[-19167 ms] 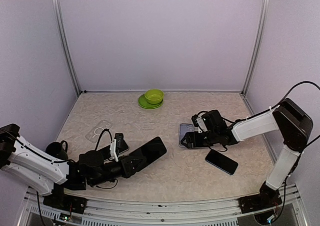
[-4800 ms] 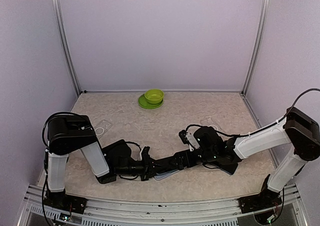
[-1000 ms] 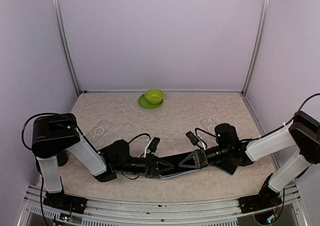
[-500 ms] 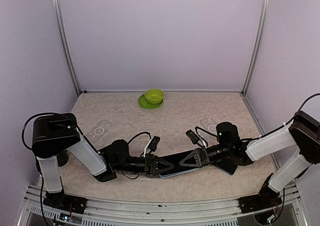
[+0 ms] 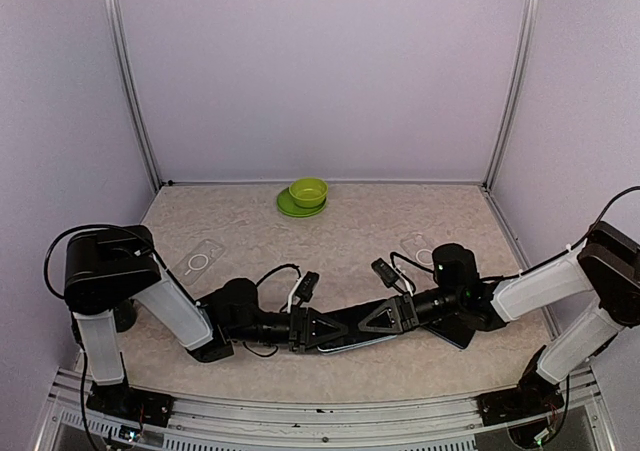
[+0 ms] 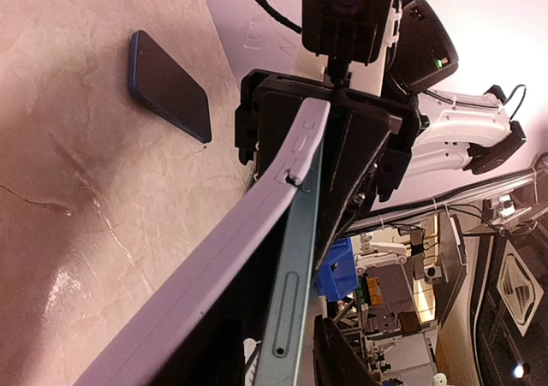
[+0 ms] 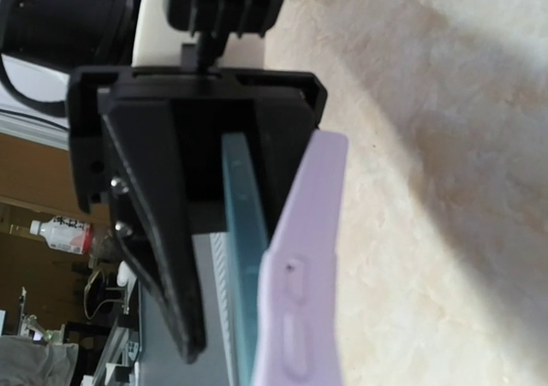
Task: Put the phone into the phone case
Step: Install the phone on the phone case.
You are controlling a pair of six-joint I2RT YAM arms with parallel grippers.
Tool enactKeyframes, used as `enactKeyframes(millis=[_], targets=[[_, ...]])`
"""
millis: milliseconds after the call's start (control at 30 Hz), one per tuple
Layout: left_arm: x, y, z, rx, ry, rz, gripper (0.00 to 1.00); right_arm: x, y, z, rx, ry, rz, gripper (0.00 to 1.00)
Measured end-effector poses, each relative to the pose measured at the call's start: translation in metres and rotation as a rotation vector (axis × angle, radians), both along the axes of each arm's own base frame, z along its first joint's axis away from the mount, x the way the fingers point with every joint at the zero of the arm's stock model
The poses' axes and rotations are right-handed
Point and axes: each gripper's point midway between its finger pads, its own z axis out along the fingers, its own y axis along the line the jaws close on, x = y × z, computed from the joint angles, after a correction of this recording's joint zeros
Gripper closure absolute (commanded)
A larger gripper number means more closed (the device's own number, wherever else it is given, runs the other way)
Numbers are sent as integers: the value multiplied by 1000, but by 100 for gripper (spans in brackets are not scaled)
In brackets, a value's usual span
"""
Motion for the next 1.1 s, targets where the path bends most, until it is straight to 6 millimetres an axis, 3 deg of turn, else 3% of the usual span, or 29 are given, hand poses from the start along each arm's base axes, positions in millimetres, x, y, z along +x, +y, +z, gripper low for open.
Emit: enactKeyframes(millis=[267,1100], targets=[[4,4,2,-2,-5,12,61,1,0,0,-1,-10,-4,100],[11,33,25,98,-129,92,55,1,-5,17,34,-97,7,100]])
